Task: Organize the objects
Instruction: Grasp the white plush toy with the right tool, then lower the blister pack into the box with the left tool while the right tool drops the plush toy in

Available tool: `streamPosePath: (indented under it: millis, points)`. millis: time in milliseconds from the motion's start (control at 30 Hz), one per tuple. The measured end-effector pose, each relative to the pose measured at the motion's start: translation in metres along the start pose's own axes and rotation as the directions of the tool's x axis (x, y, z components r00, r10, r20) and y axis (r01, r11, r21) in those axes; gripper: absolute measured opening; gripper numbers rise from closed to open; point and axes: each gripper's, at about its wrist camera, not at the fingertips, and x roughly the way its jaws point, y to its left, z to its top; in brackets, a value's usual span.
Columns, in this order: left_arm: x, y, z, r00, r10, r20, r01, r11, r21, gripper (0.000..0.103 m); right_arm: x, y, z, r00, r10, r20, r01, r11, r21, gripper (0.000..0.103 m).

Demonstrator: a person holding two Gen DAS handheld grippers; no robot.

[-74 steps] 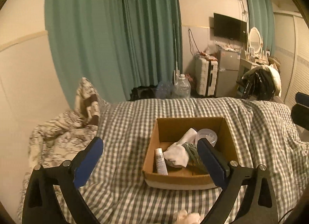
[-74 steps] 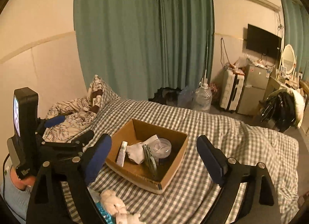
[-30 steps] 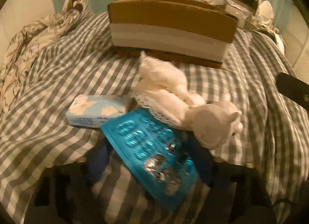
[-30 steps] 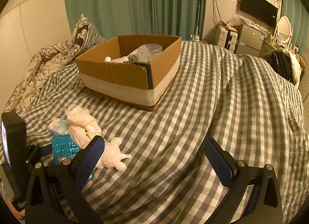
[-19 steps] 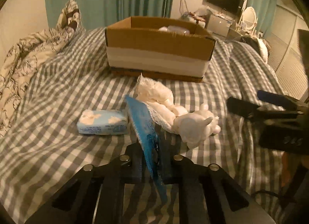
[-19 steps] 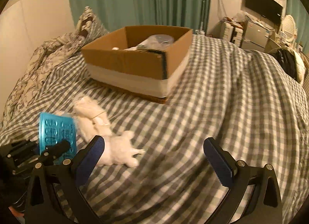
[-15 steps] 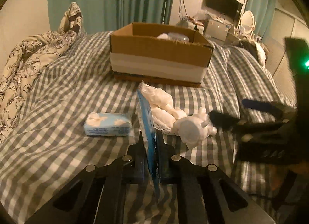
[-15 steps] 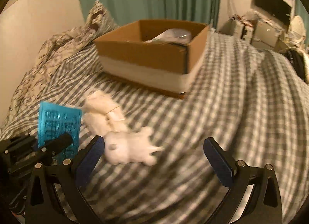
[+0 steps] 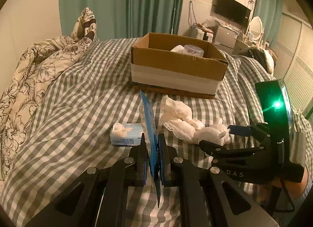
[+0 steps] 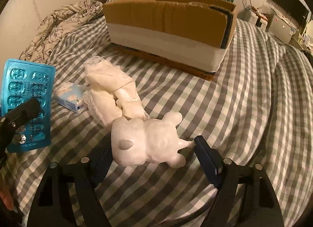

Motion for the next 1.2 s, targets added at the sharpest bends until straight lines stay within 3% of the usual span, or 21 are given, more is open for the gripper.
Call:
streamPosePath:
  millis: [333, 667, 933, 1200]
  points:
    - [-0.025, -0.011, 0.004, 0.999, 0.010, 0.054, -0.012, 0.999, 0.035, 0.008, -0.060, 0.005, -0.010, 0.992, -0.036, 0.123, 0.034, 0.999, 0.016, 0.079]
    - [-0.055, -0.016, 0.028, 0.991, 0.008, 0.133, -0.018, 0.997, 0.073, 0.008, -0.129, 0.018, 0.001, 0.963, -0.061, 0.262, 0.065, 0.998, -0.006, 0.079]
    - [-0.059, -0.021, 0.069, 0.983, 0.000, 0.186, -0.020, 0.994, 0.107, 0.008, -0.170, 0.016, 0.038, 0.929, -0.070, 0.365, 0.084, 0.996, -0.025, 0.079]
    - [-0.038, -0.020, 0.138, 0.973, -0.011, 0.231, -0.017, 0.993, 0.119, 0.008, -0.182, -0.001, 0.104, 0.893, -0.069, 0.444, 0.083, 0.996, -0.011, 0.079]
